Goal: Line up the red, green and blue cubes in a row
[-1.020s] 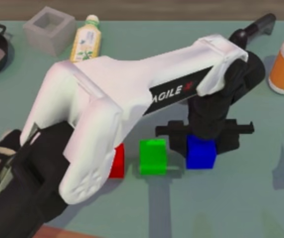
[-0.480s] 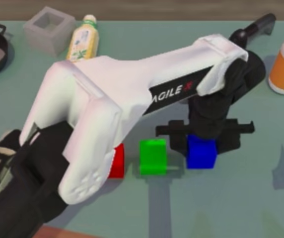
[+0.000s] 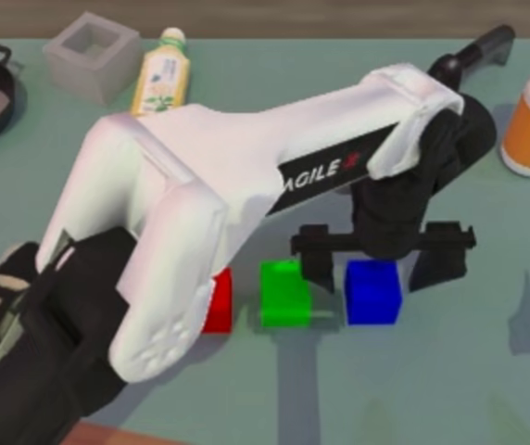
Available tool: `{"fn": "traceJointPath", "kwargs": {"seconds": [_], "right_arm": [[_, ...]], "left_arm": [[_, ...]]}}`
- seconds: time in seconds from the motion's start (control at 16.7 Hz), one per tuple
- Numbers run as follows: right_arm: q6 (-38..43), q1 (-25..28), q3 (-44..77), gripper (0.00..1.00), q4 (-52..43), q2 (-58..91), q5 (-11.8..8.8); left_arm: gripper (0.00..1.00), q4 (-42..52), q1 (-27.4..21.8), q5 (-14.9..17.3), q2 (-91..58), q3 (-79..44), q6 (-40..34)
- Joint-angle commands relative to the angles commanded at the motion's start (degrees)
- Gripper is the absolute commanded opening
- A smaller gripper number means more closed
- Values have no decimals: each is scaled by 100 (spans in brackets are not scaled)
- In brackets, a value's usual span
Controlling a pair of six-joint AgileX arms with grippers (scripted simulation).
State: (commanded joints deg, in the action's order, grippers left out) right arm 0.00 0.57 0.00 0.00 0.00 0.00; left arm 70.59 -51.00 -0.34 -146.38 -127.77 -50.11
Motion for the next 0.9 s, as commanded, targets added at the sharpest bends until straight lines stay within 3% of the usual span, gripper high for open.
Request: {"fn": "traceJointPath", "kwargs": {"seconds": [0.48, 0.9], "right_arm": [[0, 0, 0, 100, 0, 0, 0], [0, 0, 0, 100, 0, 0, 0]], "left_arm": [[100, 96, 25, 0, -20, -97, -12], [100, 1493, 85, 2, -159, -1656, -17]]}}
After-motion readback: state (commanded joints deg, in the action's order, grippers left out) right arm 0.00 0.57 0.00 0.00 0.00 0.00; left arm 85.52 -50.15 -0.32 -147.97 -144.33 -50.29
